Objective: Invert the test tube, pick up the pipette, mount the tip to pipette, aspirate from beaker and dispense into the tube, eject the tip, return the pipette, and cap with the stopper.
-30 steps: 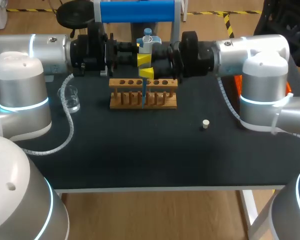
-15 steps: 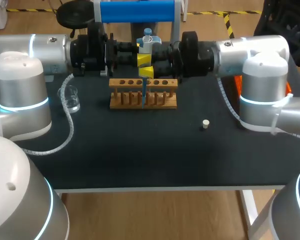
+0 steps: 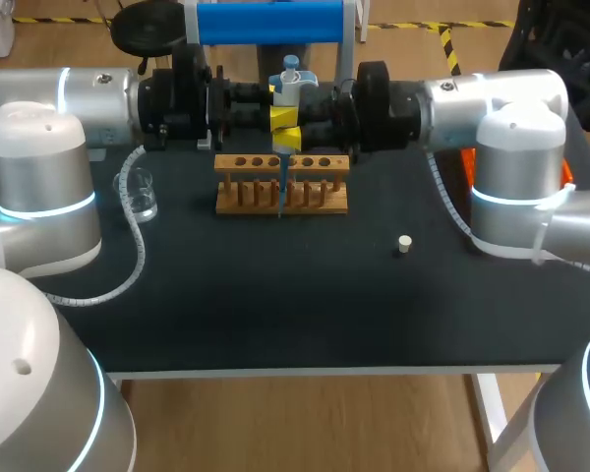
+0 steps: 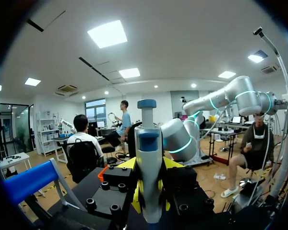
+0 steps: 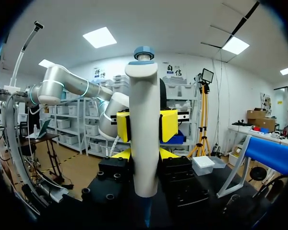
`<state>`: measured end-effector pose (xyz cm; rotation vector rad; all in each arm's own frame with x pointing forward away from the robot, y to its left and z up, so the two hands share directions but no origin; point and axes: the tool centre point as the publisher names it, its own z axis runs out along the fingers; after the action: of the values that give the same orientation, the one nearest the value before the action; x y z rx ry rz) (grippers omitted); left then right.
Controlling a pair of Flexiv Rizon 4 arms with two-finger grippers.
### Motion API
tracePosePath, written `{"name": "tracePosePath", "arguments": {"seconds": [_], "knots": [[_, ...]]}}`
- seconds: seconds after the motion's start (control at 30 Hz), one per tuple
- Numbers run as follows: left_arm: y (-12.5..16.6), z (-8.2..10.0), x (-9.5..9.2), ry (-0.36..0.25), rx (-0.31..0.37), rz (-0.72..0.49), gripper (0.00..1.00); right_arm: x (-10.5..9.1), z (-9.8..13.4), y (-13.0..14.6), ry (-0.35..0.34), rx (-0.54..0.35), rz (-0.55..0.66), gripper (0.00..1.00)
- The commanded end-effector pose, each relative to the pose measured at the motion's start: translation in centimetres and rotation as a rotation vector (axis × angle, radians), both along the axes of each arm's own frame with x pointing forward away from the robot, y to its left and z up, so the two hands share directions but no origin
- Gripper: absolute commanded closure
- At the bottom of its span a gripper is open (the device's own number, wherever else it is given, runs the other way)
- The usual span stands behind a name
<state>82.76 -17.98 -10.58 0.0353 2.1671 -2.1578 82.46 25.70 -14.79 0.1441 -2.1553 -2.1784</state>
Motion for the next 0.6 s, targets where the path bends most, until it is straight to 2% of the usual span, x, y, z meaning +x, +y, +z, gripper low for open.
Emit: {"name": "tracePosePath", "arguments": {"seconds": [0.03,0.1,0.13,0.17,0.6], "knots": [[-0.1,0.0,0.1,-0.002,-0.002,0.004,1.00,-0.2,0.0,0.0,0.000,0.001,0.000,1.00],[-0.1,0.0,0.1,-0.002,-0.002,0.004,1.00,-0.2,0.0,0.0,0.000,0.001,0.000,1.00],[-0.1,0.0,0.1,-0.002,-0.002,0.004,0.44,-0.2,0.0,0.0,0.000,0.001,0.000,1.00],[-0.1,0.0,0.1,-0.002,-0.002,0.004,0.00,-0.2,0.0,-0.1,-0.001,0.000,0.001,1.00],[-0.1,0.0,0.1,-0.002,-0.002,0.004,0.00,0.5,0.4,-1.9,-0.004,0.002,0.023,1.00]]}}
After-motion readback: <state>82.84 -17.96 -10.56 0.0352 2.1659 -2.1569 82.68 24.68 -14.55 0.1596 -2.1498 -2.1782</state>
